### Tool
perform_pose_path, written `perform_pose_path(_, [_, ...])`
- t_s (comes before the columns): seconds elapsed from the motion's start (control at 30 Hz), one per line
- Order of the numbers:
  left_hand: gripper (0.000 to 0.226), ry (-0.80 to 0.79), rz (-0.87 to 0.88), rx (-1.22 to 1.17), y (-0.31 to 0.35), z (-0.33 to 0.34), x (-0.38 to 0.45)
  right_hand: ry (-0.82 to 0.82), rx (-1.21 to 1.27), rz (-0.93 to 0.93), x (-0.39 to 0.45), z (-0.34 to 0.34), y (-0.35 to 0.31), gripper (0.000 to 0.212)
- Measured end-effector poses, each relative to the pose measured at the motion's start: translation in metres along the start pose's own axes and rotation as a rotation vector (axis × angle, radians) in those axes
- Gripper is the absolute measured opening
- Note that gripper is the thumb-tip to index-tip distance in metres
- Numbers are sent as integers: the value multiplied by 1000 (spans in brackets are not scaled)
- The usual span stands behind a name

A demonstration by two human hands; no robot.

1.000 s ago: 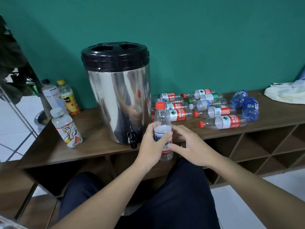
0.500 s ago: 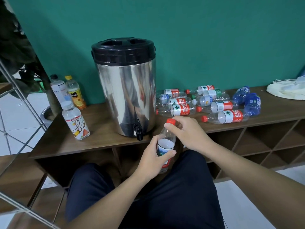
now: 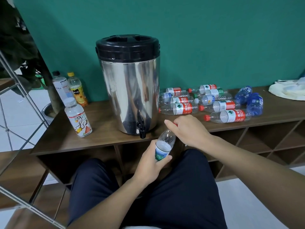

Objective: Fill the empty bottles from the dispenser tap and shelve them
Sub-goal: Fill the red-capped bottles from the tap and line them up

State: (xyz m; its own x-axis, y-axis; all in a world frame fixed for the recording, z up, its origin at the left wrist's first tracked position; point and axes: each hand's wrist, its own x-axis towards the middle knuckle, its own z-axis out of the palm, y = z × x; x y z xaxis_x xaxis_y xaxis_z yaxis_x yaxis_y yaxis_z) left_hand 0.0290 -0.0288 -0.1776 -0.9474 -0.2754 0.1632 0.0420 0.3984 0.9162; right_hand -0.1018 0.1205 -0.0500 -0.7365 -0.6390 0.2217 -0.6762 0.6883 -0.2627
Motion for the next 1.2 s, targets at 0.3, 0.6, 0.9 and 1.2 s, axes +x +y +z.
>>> perform_pose_path(0.3, [44,-167,-18,-144,-6,-15,0,-214,-80,-265,-8,-22,9,45])
perform_pose_path(0.6, [45,-249,-61,-197,-16,-20,1,-295,-180,-406,-7,-27,15,35])
perform_pose_path(0.9, [51,-287,-145,-271,-20,-26,2,-302,39,-467,-3,-17,18,22])
perform_pose_path(1.2, [59,-165,-178,-212,-47,-27,-1,-113,377,-114,17,29,20,23])
